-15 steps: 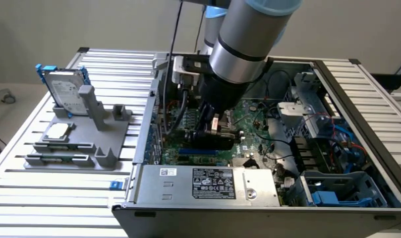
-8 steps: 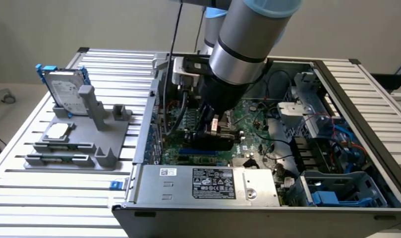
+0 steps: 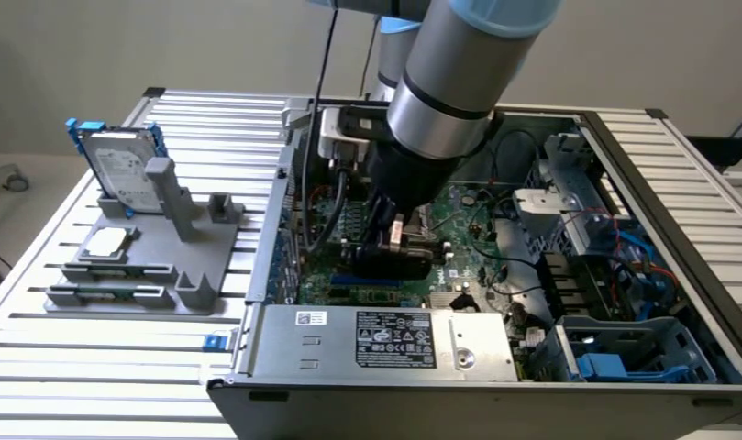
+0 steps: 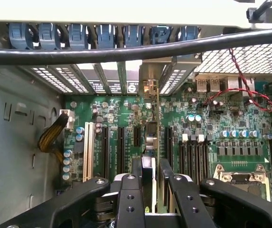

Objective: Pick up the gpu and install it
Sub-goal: 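Insert the gpu into the slot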

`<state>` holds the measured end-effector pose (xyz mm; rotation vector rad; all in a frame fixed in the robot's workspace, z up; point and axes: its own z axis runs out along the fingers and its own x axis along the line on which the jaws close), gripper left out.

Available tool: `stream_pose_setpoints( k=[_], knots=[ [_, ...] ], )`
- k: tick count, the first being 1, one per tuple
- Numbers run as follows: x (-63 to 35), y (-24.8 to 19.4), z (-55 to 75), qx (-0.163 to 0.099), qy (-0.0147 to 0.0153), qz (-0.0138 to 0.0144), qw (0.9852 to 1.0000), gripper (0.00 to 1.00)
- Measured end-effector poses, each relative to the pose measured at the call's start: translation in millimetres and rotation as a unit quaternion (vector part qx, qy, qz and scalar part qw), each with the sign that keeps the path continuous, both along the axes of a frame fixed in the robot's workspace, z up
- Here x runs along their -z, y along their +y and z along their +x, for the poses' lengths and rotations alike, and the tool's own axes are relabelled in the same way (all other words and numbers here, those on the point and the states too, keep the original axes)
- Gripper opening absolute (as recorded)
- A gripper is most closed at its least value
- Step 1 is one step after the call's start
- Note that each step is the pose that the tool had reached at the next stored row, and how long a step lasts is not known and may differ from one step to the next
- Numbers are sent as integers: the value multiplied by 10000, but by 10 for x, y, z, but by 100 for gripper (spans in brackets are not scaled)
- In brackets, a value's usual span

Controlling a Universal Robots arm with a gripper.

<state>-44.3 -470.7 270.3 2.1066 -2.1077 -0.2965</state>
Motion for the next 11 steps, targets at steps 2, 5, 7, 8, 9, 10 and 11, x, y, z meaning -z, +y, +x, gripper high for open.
stream_pose_setpoints(
  k=[2,5,7,8,9,10,11],
  knots=[
    [12,0,0,0,8,0,10000,26],
    [27,0,0,0,17,0,10000,26],
    [37,0,0,0,21,-1,10000,26],
    [41,0,0,0,22,0,10000,26],
    [46,0,0,0,25,-1,10000,26],
    [50,0,0,0,28,-1,10000,26],
    [53,0,0,0,32,-1,10000,26]
  ],
)
